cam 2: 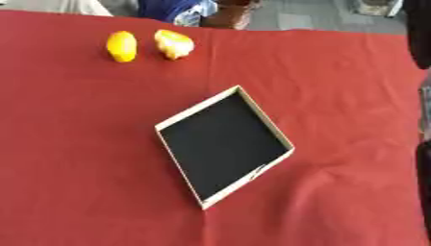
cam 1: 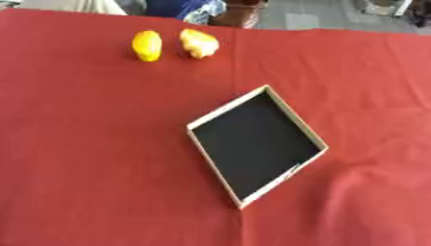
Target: Pick up objects on the table and place them in the box.
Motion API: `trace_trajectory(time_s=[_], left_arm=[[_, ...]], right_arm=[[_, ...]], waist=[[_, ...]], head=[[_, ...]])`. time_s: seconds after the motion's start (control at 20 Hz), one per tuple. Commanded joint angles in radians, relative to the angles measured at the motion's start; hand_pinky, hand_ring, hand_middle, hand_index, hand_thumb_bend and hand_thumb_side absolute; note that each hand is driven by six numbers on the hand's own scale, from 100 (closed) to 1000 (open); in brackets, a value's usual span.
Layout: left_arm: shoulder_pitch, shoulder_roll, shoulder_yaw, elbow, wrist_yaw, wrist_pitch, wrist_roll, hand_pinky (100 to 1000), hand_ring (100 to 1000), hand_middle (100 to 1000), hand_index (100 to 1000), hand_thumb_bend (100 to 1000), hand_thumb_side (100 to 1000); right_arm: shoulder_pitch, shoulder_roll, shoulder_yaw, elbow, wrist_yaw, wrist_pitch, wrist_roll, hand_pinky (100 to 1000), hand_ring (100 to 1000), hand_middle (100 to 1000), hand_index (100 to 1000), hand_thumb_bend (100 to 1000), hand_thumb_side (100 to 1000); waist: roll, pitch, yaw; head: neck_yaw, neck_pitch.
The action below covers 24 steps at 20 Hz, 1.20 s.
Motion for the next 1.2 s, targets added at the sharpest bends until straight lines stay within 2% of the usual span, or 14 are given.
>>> trace_trajectory(time_s=[0.05, 0.2, 0.3, 0.55, 0.85, 1.05, 1.2], left_arm=[[-0.036, 0.068, 0.005, -0.016, -0.013, 0.001, 0.004, 867, 730, 804, 873, 213, 609], [-0.097, 0.149, -0.013, -0.005, -0.004, 0.04, 0.016, 868, 738, 822, 879, 199, 614], [-0.152, 0.205, -0.023, 0.042, 0.022, 0.07, 0.021, 871, 742, 834, 880, 186, 625], [-0.311, 0.313, -0.054, 0.271, 0.089, 0.103, -0.016, 865, 727, 834, 876, 133, 679], [-0.499, 0.359, -0.103, 0.577, 0.077, 0.113, -0.101, 861, 713, 838, 877, 100, 728], [-0.591, 0.37, -0.122, 0.777, 0.001, 0.1, -0.15, 869, 708, 839, 876, 100, 743], [-0.648, 0.374, -0.123, 0.917, -0.105, 0.085, -0.186, 872, 711, 839, 877, 100, 749]], right_arm=[[-0.009, -0.033, -0.01, -0.017, 0.0, -0.009, -0.003, 908, 820, 794, 854, 100, 524], [-0.009, -0.044, -0.01, -0.017, 0.003, -0.017, -0.006, 908, 821, 794, 854, 100, 524], [-0.009, -0.05, -0.011, -0.017, 0.006, -0.021, -0.007, 908, 821, 794, 854, 100, 523], [-0.011, -0.061, -0.011, -0.017, 0.013, -0.025, -0.004, 908, 821, 795, 855, 100, 523], [-0.014, -0.072, -0.006, -0.017, 0.015, -0.032, 0.006, 908, 821, 795, 855, 100, 523], [-0.014, -0.08, -0.002, -0.017, 0.016, -0.035, 0.013, 909, 821, 796, 855, 100, 523], [-0.025, -0.084, 0.0, -0.017, 0.018, -0.036, 0.021, 909, 821, 796, 856, 100, 523]], waist=[[0.004, -0.016, -0.001], [0.008, -0.011, -0.007], [0.011, -0.005, -0.013], [0.02, 0.012, -0.03], [0.028, 0.025, -0.055], [0.043, 0.035, -0.077], [0.056, 0.057, -0.1]], head=[[-0.006, 0.001], [-0.004, 0.0], [0.001, -0.004], [0.015, -0.015], [0.028, -0.03], [0.039, -0.029], [0.053, -0.045]])
